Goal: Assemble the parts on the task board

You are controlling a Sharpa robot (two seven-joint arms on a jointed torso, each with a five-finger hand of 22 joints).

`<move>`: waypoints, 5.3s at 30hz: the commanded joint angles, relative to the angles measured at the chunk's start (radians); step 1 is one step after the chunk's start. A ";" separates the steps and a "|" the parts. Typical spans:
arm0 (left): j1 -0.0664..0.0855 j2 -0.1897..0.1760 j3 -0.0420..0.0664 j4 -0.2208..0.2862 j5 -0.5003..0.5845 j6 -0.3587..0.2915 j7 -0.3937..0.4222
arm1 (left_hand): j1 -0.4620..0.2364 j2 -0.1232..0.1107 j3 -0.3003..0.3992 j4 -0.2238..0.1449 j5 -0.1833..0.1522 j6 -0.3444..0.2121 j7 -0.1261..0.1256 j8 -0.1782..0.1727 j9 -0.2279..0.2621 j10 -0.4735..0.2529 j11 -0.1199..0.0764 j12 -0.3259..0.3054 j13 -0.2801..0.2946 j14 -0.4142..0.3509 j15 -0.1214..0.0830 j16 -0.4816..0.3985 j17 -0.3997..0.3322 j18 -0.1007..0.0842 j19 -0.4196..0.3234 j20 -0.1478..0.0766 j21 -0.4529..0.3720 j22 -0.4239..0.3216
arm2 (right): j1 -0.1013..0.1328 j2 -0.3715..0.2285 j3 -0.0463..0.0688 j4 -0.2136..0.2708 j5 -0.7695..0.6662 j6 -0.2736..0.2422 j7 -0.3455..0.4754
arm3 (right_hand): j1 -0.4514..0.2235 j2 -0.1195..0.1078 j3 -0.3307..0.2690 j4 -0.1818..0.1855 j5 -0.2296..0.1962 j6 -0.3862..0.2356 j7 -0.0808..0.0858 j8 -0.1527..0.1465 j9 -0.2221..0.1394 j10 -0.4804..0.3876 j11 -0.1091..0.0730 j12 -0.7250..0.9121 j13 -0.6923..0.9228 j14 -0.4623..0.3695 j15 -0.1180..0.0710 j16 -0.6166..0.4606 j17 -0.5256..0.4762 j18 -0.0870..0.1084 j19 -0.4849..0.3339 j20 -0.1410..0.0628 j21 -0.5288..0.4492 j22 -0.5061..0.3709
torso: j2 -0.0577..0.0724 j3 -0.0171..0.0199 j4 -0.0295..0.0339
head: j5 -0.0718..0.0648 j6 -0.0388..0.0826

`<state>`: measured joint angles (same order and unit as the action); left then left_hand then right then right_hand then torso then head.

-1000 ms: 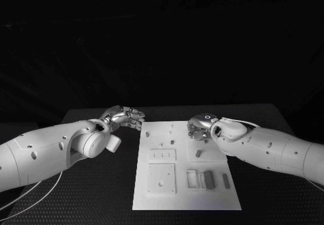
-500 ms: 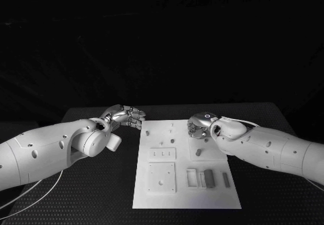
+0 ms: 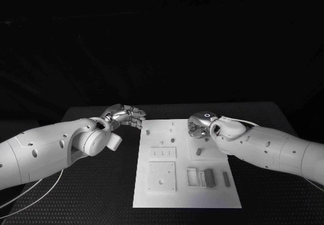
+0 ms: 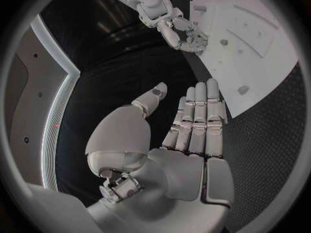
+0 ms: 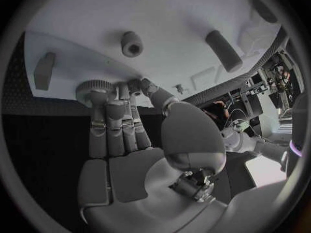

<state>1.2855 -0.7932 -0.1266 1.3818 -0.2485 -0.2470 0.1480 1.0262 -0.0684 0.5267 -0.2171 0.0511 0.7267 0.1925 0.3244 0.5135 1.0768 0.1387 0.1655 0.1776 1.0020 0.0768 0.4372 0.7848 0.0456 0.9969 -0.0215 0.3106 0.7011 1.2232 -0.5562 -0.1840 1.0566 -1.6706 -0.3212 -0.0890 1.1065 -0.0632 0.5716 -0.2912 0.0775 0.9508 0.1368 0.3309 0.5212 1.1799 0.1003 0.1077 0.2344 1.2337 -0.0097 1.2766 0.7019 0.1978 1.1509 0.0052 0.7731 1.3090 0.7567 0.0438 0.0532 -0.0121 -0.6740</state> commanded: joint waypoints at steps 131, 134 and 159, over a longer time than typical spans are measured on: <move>0.018 0.033 0.002 -0.021 -0.004 0.013 -0.003 | 0.003 -0.009 -0.003 0.005 -0.002 -0.012 0.032 -0.008 -0.001 0.000 0.009 -0.015 0.007 -0.004 0.002 -0.017 0.018 0.014 -0.010 0.001 -0.009 0.008 | 0.007 0.247 -0.028 -0.130 -0.169 -0.133 -0.171 | 0.017 0.013 -0.001 0.001 0.003 0.050 -0.017 -0.002 0.011 0.055 -0.019 -0.004 -0.004 0.017 -0.020 0.046 0.027 0.064 0.022 -0.015 0.032 0.018 | 0.005 0.0009 -0.0030 | 0.032 0.025; 0.018 0.032 0.002 -0.020 -0.004 0.013 -0.003 | 0.003 -0.009 -0.003 0.005 -0.002 -0.012 0.032 -0.008 -0.001 0.000 0.009 -0.016 0.007 -0.004 0.002 -0.018 0.018 0.014 -0.010 0.001 -0.009 0.009 | 0.006 0.246 -0.028 -0.130 -0.165 -0.127 -0.168 | 0.017 0.013 0.000 0.000 0.003 0.050 -0.017 -0.002 0.010 0.055 -0.019 -0.004 -0.004 0.017 -0.020 0.046 0.027 0.064 0.021 -0.015 0.032 0.018 | 0.005 0.0001 -0.0035 | 0.031 0.024; 0.024 0.033 0.002 -0.019 -0.004 0.014 -0.003 | 0.003 -0.009 -0.003 0.006 -0.002 -0.013 0.032 -0.009 -0.001 0.001 0.009 -0.018 0.008 -0.003 0.003 -0.020 0.021 0.014 -0.010 0.002 -0.010 0.010 | 0.000 0.248 -0.027 -0.149 -0.167 -0.158 -0.185 | 0.017 0.010 0.003 -0.001 0.003 0.045 -0.015 -0.008 0.009 0.051 -0.016 -0.011 -0.007 0.013 -0.018 0.041 0.026 0.064 0.017 -0.014 0.027 0.017 | 0.004 0.0002 -0.0020 | 0.032 0.023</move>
<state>1.3072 -0.7613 -0.1260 1.3595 -0.2499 -0.2453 0.1389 1.0262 -0.0683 0.5245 -0.2150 0.0511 0.7197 0.1925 0.3204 0.5139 1.0768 0.1387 0.1538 0.1845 1.0020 0.0768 0.4211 0.8056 0.0522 0.9936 -0.0178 0.3069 0.7093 1.2237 -0.3106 -0.2111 0.9084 -1.8285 -0.4682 -0.2689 1.1216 -0.0505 0.5701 -0.2923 0.0764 0.9988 0.1163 0.3258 0.5305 1.2313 0.0766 0.1024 0.2291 1.2509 -0.0262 1.3222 0.7282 0.1929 1.1696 -0.0060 0.8035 1.3087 0.7607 0.0443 0.0508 0.0201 -0.6518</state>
